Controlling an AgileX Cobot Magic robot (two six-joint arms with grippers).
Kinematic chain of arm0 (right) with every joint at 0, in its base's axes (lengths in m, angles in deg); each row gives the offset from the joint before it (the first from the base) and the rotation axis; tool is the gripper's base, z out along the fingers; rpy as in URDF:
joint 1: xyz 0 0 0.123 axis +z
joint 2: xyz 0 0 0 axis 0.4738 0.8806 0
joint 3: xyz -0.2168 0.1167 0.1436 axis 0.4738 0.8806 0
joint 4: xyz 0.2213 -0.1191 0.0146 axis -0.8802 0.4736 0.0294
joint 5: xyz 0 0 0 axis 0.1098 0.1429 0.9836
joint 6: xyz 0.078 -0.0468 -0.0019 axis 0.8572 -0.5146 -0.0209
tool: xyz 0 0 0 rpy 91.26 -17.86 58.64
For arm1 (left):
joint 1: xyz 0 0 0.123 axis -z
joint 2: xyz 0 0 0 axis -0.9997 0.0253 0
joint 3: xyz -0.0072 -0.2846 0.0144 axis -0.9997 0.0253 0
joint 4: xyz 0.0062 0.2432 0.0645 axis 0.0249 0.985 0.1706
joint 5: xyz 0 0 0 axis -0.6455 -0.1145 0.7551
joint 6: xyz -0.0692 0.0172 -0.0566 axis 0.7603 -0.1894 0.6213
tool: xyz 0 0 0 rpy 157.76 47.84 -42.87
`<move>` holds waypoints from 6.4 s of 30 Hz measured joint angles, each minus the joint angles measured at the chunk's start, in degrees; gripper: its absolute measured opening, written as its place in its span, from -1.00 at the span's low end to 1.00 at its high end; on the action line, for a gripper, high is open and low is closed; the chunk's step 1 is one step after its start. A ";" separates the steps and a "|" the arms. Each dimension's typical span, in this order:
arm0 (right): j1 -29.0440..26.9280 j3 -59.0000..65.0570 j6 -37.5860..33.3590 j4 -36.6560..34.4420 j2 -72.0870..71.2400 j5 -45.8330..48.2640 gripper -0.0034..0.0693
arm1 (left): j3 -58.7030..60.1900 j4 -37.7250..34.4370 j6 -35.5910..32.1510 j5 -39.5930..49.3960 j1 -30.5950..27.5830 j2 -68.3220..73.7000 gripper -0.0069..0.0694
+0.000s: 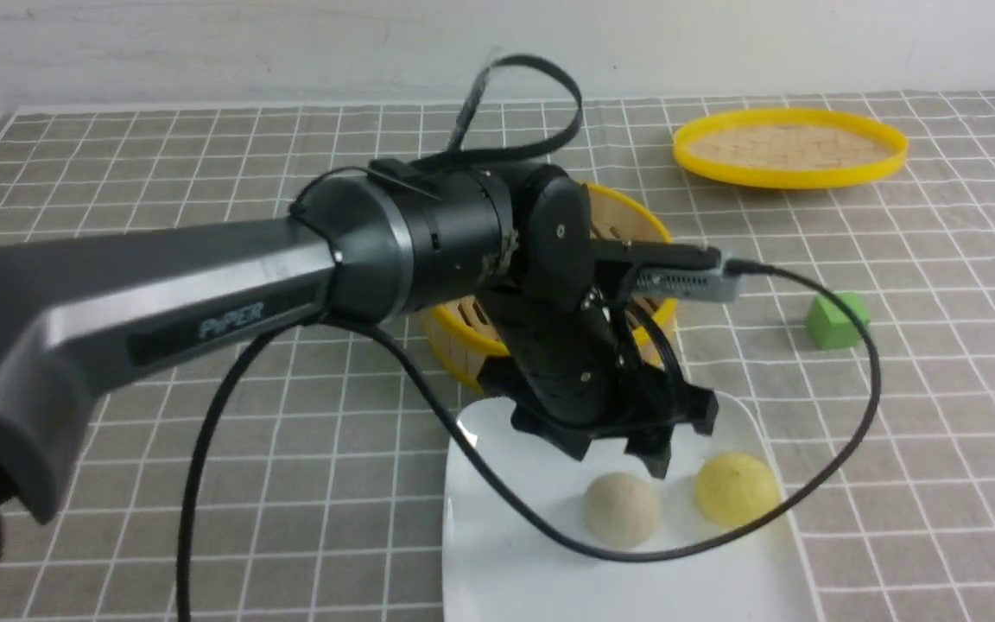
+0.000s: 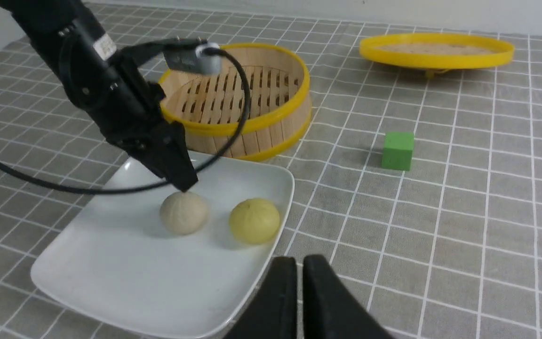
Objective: Put the steamed buns into the plate on the grey tablecloth.
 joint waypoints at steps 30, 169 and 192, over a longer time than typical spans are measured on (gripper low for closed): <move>0.00 25.14 4.97 1.40 1.01 -41.63 -0.93 | -1.66 9.34 0.00 3.55 0.00 -14.20 -0.78; -25.13 39.93 4.92 6.98 -2.76 -36.92 -0.58 | 86.45 22.60 0.21 -26.64 -39.44 -109.33 -0.62; -25.13 39.93 4.92 6.98 -2.76 -36.92 -0.51 | 86.45 22.96 1.24 -26.42 -42.97 -109.38 -0.58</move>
